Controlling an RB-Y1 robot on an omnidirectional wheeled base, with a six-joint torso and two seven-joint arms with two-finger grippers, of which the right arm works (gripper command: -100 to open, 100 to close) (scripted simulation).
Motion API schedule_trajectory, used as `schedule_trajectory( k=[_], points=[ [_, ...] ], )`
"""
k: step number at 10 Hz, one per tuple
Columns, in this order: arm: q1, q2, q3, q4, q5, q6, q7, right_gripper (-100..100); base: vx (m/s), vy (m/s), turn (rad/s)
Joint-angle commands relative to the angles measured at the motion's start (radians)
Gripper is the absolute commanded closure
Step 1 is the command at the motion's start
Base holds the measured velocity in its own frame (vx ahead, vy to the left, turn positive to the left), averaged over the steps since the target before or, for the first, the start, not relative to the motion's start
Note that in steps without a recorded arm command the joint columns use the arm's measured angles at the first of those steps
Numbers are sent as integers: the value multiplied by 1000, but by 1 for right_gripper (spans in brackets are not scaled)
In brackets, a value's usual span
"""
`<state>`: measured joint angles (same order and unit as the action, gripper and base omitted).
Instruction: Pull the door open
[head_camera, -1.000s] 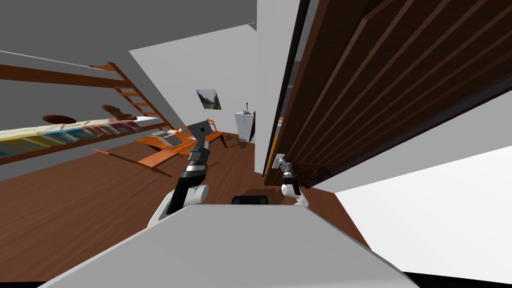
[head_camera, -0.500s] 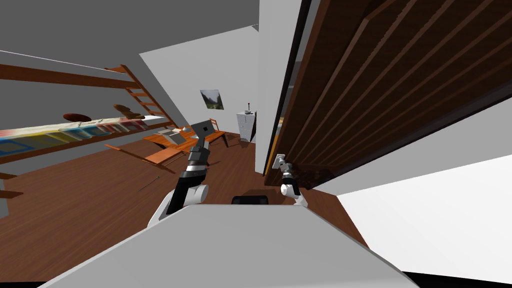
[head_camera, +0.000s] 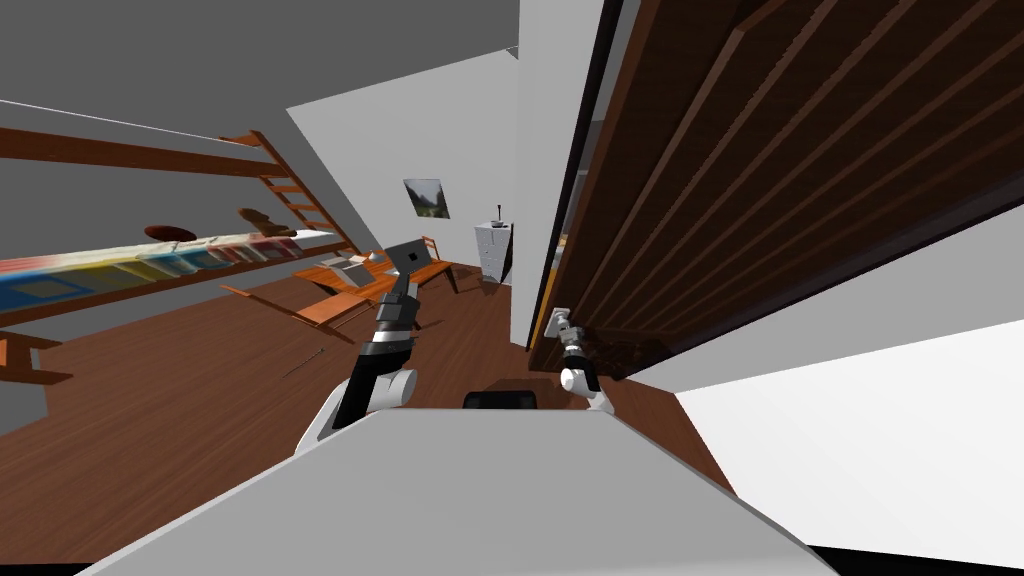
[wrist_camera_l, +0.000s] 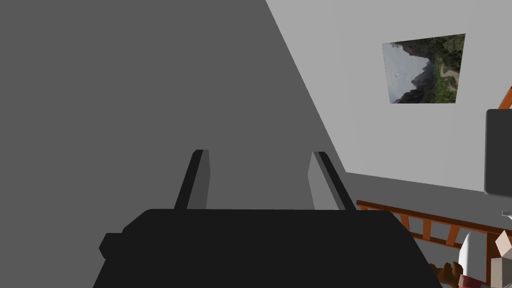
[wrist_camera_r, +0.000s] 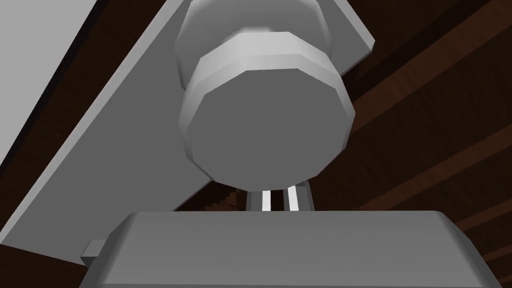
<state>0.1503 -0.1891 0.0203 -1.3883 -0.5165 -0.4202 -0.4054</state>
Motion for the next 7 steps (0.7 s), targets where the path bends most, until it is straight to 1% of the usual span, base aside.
schedule_trajectory(
  k=[1,2,3,4,7],
  points=[
    [-22,4,36,-12,-43,-10,-49,100,-38,-50,88],
    [-22,4,36,-12,-43,-10,-49,100,-34,-41,60],
    [7,-6,18,-6,-64,0,-67,-100,-42,-33,41],
    [16,-8,22,-16,-90,1,-99,-100,-80,-13,102],
    [32,-14,30,-36,-142,2,-162,-100,-109,-3,93]
  ],
)
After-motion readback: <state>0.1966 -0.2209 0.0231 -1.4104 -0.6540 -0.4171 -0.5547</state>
